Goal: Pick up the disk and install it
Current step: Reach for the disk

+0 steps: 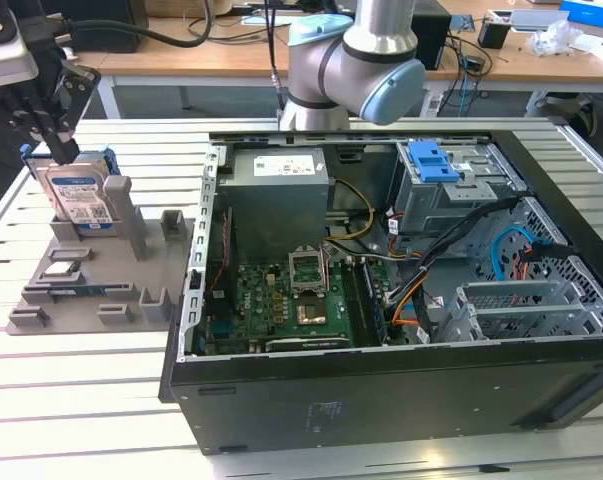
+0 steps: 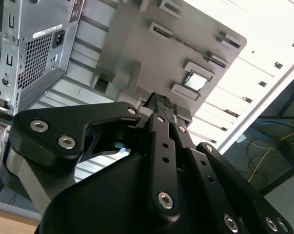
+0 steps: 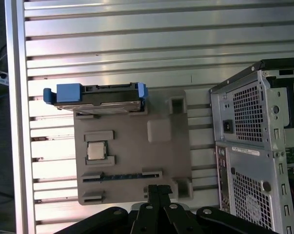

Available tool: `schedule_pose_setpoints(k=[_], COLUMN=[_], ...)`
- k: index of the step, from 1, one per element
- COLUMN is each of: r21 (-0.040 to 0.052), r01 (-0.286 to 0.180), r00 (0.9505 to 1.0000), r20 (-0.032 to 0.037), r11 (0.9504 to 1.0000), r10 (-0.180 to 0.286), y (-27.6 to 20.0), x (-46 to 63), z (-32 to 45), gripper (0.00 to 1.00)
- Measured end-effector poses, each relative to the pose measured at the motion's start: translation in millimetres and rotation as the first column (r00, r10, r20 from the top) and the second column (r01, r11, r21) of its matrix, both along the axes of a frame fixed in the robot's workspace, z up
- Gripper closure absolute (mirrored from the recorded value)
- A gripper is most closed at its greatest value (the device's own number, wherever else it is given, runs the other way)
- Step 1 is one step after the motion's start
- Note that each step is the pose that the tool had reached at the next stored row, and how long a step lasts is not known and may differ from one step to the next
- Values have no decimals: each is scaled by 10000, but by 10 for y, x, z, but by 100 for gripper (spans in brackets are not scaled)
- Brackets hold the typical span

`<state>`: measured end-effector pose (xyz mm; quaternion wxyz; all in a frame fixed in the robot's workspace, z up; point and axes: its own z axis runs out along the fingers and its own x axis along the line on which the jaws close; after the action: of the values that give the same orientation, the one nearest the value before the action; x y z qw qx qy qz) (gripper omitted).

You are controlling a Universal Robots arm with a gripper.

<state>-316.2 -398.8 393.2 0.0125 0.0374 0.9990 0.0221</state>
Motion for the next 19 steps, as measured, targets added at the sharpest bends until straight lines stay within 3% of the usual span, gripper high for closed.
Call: schedule_pose_setpoints(k=[4, 13, 19], r21=[0, 0, 0], r01=[0, -1, 0], r00=[10000, 10000, 10000], r20=[0, 0, 0], r11=[10000, 10000, 10000], r10=[0, 1, 0], y=[0, 1, 1], x=[-57, -303, -388], z=[0, -2, -2], gripper=[89, 89, 89])
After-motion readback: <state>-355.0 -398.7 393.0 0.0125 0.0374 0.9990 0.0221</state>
